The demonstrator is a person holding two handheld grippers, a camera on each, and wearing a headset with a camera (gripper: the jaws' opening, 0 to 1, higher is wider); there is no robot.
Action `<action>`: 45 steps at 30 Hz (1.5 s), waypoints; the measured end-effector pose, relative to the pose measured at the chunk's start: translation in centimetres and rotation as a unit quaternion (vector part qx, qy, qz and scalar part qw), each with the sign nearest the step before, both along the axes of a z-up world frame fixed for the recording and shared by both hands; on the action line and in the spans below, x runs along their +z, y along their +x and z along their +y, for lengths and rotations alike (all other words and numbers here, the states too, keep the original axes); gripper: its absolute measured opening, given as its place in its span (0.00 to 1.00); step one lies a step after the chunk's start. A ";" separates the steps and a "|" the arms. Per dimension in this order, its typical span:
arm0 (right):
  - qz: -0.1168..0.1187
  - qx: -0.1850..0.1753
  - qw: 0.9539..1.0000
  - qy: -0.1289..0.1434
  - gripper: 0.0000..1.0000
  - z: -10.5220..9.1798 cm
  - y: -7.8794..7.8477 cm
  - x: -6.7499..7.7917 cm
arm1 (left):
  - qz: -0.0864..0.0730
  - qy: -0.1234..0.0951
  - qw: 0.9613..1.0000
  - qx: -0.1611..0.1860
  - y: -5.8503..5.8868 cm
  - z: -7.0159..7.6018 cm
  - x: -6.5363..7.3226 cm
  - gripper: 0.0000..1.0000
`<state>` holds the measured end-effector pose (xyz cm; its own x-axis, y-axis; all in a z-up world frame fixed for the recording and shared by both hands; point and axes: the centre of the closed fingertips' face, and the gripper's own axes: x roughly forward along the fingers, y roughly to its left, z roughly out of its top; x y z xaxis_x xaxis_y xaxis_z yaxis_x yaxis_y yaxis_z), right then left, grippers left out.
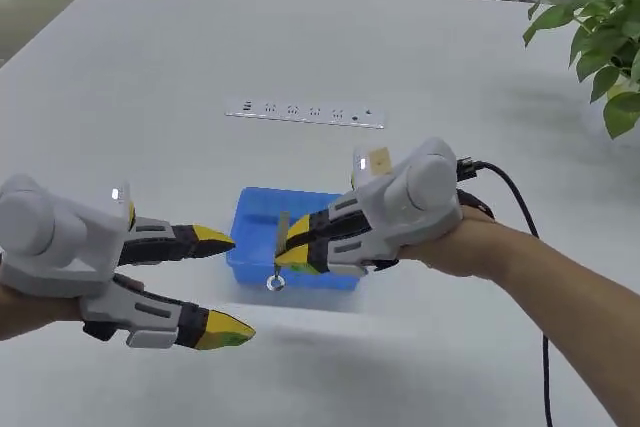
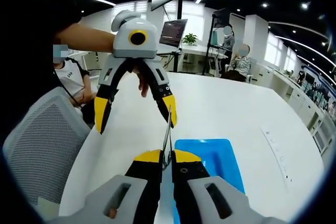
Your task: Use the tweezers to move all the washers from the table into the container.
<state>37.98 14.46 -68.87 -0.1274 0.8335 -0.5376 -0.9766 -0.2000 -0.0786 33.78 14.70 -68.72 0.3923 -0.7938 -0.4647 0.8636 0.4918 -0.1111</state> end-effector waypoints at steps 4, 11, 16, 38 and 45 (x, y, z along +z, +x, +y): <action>-0.004 -0.006 1.000 0.006 0.07 0.1 0.9 0.5 | -0.004 -0.006 1.000 0.012 0.2 0.2 0.2 0.75; -0.013 -0.013 1.000 0.010 0.07 0.4 2.4 0.4 | -0.012 -0.012 1.000 0.025 0.5 0.5 0.4 0.83; -0.015 -0.013 1.000 0.009 0.07 0.6 3.0 -0.1 | -0.018 -0.014 0.999 0.035 1.0 0.8 0.5 0.89; -0.017 -0.019 1.000 -0.002 0.07 1.1 5.4 -2.8 | -0.031 -0.019 0.998 0.052 3.8 1.4 1.0 0.99; -0.015 -0.016 1.000 -0.008 0.07 0.9 5.7 -3.7 | -0.033 -0.019 0.998 0.045 5.0 0.9 1.1 0.98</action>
<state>43.68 15.35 -72.58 -0.0841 0.8288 -0.5532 -0.9800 -0.1693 -0.1046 38.79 15.62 -67.62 0.4922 -0.7700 -0.4061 0.8220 0.5646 -0.0743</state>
